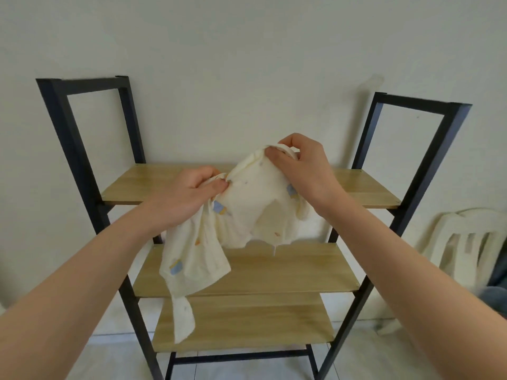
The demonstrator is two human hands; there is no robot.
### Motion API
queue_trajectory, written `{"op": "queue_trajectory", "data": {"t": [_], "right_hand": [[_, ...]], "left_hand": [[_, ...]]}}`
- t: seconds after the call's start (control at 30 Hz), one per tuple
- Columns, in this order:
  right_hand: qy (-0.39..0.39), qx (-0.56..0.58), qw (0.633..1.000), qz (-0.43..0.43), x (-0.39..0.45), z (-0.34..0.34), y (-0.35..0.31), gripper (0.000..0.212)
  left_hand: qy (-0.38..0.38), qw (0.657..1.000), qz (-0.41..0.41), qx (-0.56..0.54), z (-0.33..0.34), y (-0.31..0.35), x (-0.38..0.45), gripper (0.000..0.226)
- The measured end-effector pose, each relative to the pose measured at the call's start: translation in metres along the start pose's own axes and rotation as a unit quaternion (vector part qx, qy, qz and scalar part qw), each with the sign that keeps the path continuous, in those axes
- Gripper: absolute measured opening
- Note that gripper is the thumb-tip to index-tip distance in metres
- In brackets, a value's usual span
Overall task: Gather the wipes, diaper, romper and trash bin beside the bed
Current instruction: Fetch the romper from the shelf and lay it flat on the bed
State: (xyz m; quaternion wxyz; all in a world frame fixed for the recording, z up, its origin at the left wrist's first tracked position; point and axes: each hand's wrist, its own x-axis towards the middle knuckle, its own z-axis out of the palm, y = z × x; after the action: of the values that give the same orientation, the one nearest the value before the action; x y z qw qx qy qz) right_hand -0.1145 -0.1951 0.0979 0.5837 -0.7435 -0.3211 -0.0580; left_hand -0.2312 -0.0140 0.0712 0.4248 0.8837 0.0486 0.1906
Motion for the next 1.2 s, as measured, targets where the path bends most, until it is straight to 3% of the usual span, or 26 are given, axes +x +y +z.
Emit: {"op": "queue_trajectory", "data": {"t": [0.1, 0.23, 0.37, 0.57, 0.8, 0.93, 1.03, 1.2], "right_hand": [[-0.007, -0.018, 1.000, -0.007, -0.019, -0.014, 0.008, 0.016], [-0.024, -0.053, 0.998, -0.008, -0.044, -0.026, 0.019, 0.013], [-0.026, -0.100, 0.995, 0.008, -0.064, -0.036, 0.031, 0.014], [-0.047, -0.127, 0.990, 0.044, -0.092, -0.045, 0.050, 0.016], [-0.104, -0.102, 0.985, 0.092, -0.129, -0.030, 0.075, 0.046], [-0.146, -0.077, 0.981, 0.104, -0.154, -0.013, 0.092, 0.047], [-0.186, -0.064, 0.973, 0.119, -0.172, 0.005, 0.107, 0.042], [-0.230, -0.055, 0.964, 0.119, -0.200, 0.050, 0.122, 0.031]], "left_hand": [[-0.048, 0.998, -0.002, 0.041, 0.015, 0.000, -0.023, 0.006], [-0.098, 0.978, -0.016, 0.182, 0.033, -0.011, -0.050, 0.025], [-0.104, 0.970, -0.040, 0.215, 0.047, -0.025, -0.069, 0.014], [-0.053, 0.979, -0.075, 0.180, 0.058, -0.046, -0.094, 0.014], [-0.013, 0.989, -0.134, 0.057, 0.071, -0.054, -0.133, 0.016], [0.001, 0.983, -0.179, 0.044, 0.078, -0.065, -0.170, 0.014], [0.016, 0.970, -0.223, 0.091, 0.083, -0.081, -0.201, 0.026], [0.108, 0.944, -0.261, 0.170, 0.083, -0.112, -0.253, 0.005]]}}
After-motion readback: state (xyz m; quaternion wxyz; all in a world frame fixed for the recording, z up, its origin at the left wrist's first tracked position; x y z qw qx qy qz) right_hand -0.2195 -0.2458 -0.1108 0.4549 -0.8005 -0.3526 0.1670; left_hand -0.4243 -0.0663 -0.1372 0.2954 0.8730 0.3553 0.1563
